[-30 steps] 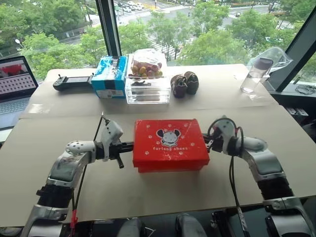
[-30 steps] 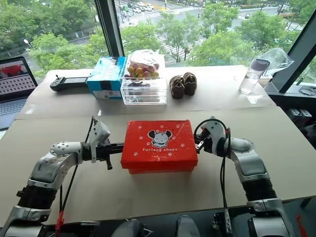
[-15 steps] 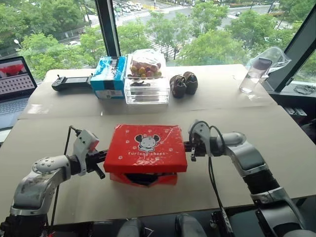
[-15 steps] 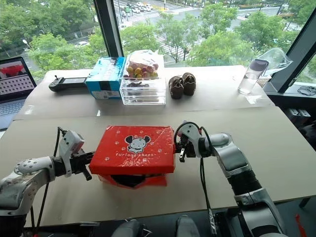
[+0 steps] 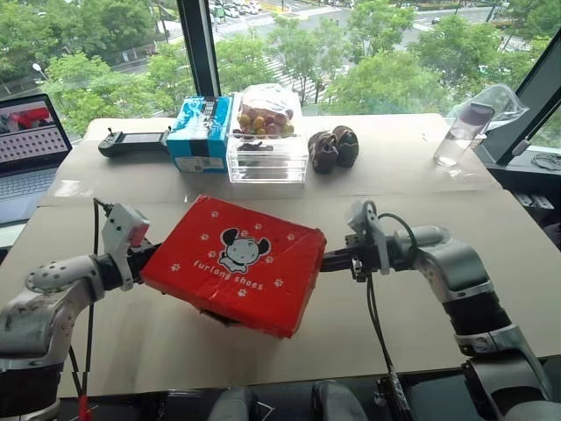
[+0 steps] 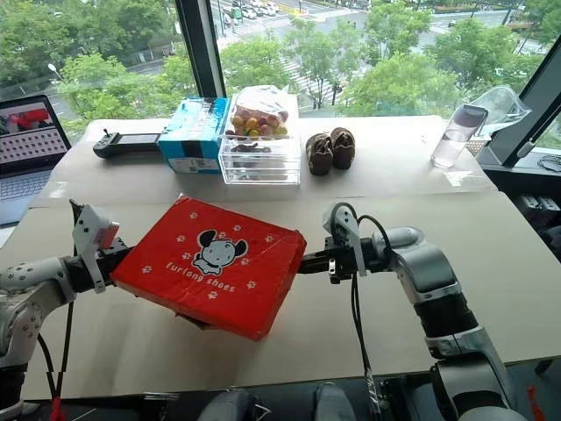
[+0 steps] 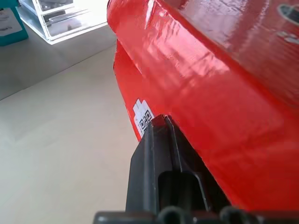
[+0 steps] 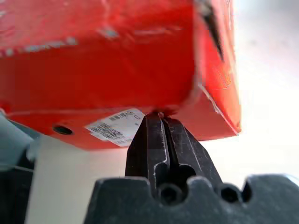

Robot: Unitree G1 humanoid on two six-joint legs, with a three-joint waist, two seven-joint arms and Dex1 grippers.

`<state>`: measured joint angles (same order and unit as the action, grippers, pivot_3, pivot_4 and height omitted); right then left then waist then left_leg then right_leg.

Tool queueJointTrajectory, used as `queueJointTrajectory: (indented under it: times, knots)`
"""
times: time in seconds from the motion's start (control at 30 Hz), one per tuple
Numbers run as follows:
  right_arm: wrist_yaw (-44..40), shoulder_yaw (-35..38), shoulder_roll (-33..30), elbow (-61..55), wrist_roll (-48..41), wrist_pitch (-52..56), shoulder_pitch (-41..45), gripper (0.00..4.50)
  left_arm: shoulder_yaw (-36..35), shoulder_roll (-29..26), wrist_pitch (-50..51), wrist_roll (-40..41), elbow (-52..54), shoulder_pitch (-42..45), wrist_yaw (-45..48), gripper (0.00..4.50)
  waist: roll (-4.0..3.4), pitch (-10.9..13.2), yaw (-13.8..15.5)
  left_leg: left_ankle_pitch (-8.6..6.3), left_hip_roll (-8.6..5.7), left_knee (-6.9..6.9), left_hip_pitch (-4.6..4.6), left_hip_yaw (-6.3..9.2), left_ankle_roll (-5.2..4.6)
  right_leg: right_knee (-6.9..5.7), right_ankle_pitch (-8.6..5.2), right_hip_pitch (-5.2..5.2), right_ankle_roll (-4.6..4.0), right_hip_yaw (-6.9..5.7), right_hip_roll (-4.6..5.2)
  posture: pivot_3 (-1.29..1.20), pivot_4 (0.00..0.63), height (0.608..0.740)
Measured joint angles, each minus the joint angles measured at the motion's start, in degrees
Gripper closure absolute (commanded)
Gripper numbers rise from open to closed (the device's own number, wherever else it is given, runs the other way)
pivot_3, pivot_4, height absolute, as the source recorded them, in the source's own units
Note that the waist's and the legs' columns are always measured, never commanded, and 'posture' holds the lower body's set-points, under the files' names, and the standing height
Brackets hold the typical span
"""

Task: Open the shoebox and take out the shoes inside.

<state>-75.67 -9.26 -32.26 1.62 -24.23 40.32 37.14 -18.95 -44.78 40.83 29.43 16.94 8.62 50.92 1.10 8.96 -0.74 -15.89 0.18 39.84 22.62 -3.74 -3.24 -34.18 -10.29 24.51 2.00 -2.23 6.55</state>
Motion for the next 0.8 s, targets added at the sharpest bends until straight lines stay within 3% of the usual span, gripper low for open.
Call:
queueJointTrajectory:
  times: [0.2,0.43,0.6,0.8]
  knots:
    - [3.34,-0.41,2.14,3.61,2.62,-3.23,0.60,4.40,-0.68,-0.33,2.42,1.75,2.49,-3.79,-0.23,4.50,0.00,0.00,0.12,0.00,-0.02,0.01,0.00,0.00,0.02,0.00,0.00,-0.02,0.00,-0.01,0.01,0.00,0.150,0.740]
    - [11.30,0.58,6.99,21.79,9.77,-14.68,5.99,4.40,3.29,0.72,3.70,2.36,3.54,-4.10,-0.39,4.50,-0.02,0.06,0.08,0.23,-0.10,0.00,0.02,0.00,0.39,-0.04,0.00,0.03,0.00,0.00,-0.01,0.00,0.150,0.740]
    - [10.96,-0.24,6.27,25.09,12.80,-20.35,6.31,4.40,5.05,0.22,2.70,2.03,3.39,-3.21,-0.12,4.50,-0.02,0.07,0.01,0.25,-0.11,0.00,0.19,0.00,0.42,-0.02,0.01,0.13,0.02,-0.02,-0.01,0.00,0.150,0.740]
    - [9.21,-1.65,2.26,26.17,16.28,-25.38,4.15,4.40,3.96,-4.31,-2.51,-0.95,0.91,-6.06,1.55,4.50,-0.05,0.08,-0.02,0.23,-0.10,-0.01,0.23,-0.02,0.39,0.05,0.00,0.19,0.03,-0.01,-0.01,0.00,0.150,0.740]
